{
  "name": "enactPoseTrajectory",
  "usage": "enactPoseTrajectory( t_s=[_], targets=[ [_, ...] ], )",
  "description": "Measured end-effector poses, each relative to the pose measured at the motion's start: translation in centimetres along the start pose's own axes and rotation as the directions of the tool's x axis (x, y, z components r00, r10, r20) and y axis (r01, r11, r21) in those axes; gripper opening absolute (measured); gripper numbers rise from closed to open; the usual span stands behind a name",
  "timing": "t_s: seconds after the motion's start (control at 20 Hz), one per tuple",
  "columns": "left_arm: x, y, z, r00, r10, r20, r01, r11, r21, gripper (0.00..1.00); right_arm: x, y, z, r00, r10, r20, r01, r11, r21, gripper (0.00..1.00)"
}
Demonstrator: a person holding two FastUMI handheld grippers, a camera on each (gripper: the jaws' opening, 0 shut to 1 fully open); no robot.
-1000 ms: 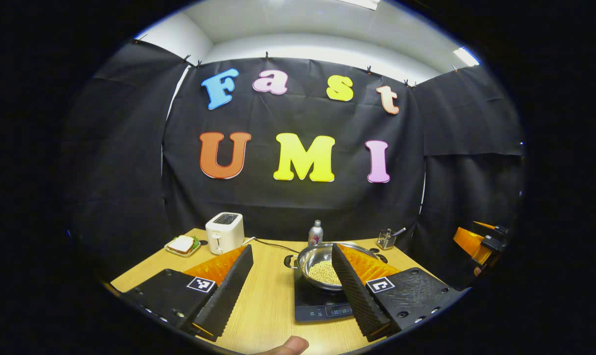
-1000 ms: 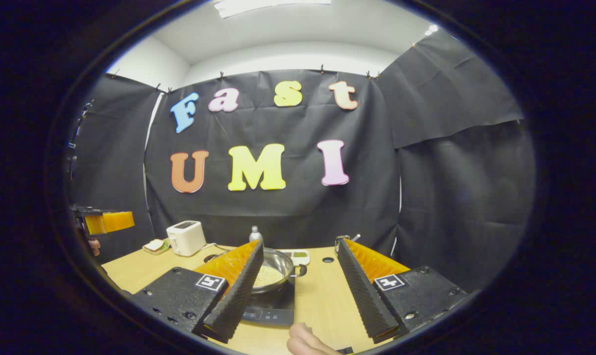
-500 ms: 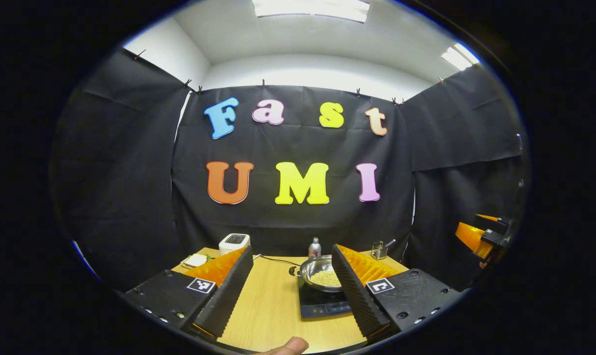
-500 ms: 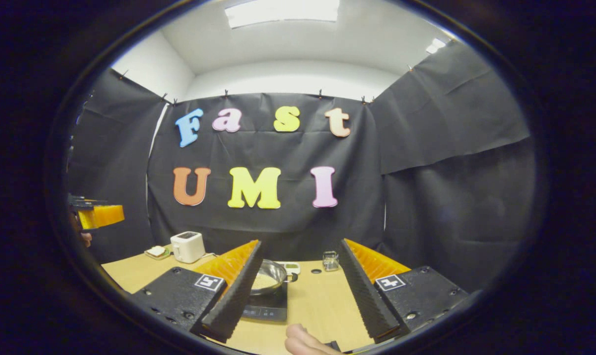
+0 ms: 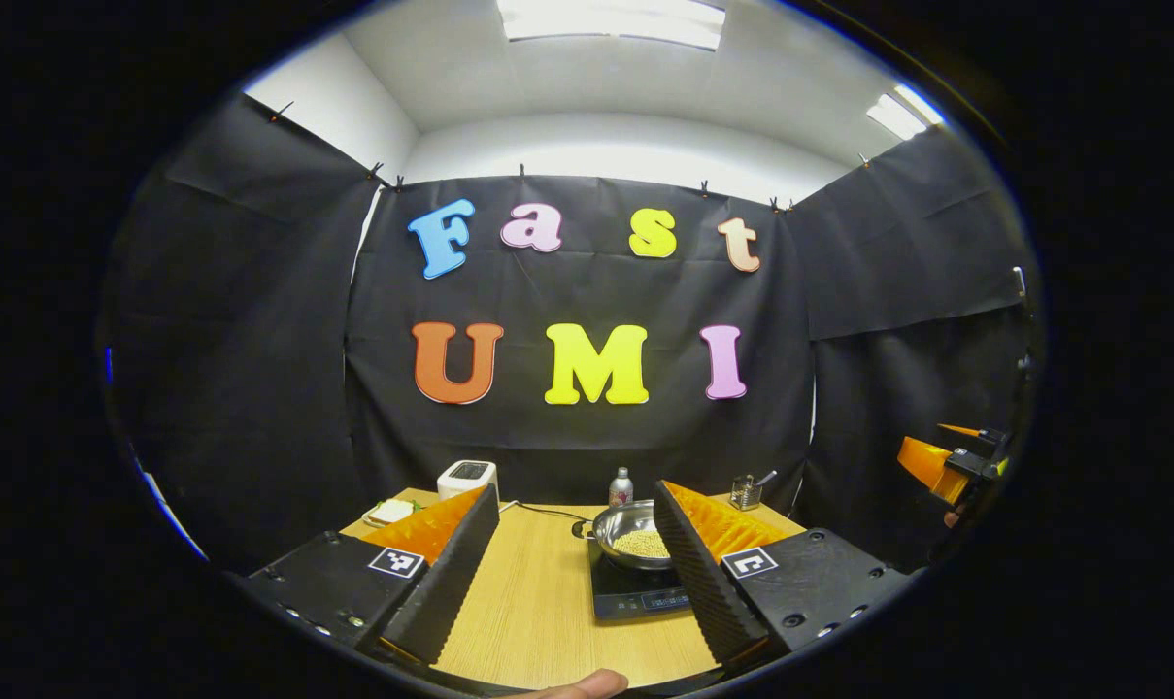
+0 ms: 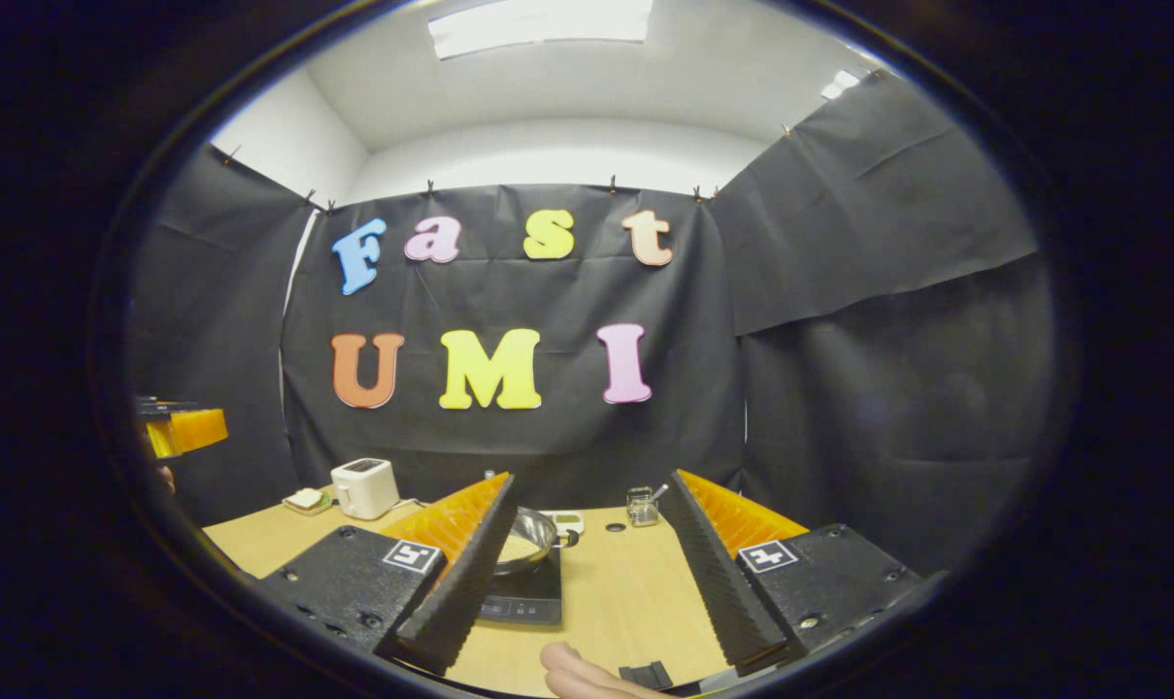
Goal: First push the handle of the pot to place it horizontally, then grasp the pot with both hands and set it on the induction cooktop.
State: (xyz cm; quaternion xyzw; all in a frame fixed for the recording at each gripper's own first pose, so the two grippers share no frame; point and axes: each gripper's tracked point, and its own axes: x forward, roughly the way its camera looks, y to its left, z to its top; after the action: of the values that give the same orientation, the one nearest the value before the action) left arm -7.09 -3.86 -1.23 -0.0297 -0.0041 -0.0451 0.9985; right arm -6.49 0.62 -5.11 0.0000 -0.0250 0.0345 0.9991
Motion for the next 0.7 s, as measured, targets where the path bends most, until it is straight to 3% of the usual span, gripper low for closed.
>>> enactPoseTrajectory(
  t_s=[0.05,0.1,0.2,0.25,0.3,0.35,0.7],
  targets=[
    [0.0,-0.2,-0.2,1.000,-0.007,-0.003,0.007,1.000,-0.002,0.84,-0.1,0.0,-0.1,1.000,0.002,-0.002,-0.002,1.000,0.000,0.95],
    [-0.2,-0.4,-0.3,1.000,-0.010,-0.003,0.010,1.000,-0.002,0.95,-0.1,0.2,-0.2,1.000,0.007,-0.002,-0.007,1.000,0.001,0.95],
    [-0.4,-0.3,-0.2,1.000,-0.007,0.005,0.007,1.000,0.009,0.95,-0.2,0.3,-0.1,1.000,0.011,0.000,-0.011,1.000,0.004,0.95],
    [-0.4,-0.3,-0.2,1.000,-0.004,0.004,0.004,1.000,0.016,0.84,-0.3,0.3,-0.1,1.000,0.012,0.001,-0.012,1.000,0.003,0.95],
    [-0.5,-0.3,-0.4,1.000,-0.005,0.003,0.004,1.000,0.023,0.84,-0.2,0.3,-0.1,1.000,0.013,0.000,-0.013,1.000,0.000,0.95],
    [-0.4,-0.5,-0.6,1.000,-0.005,0.001,0.005,1.000,0.028,0.95,-0.3,0.4,-0.1,1.000,0.016,0.000,-0.016,1.000,0.001,0.95],
    [-0.2,-0.3,-1.2,1.000,0.015,-0.003,-0.015,0.999,0.051,0.95,-0.7,0.8,-0.2,0.999,0.035,0.010,-0.035,0.999,-0.001,0.95]
  ],
)
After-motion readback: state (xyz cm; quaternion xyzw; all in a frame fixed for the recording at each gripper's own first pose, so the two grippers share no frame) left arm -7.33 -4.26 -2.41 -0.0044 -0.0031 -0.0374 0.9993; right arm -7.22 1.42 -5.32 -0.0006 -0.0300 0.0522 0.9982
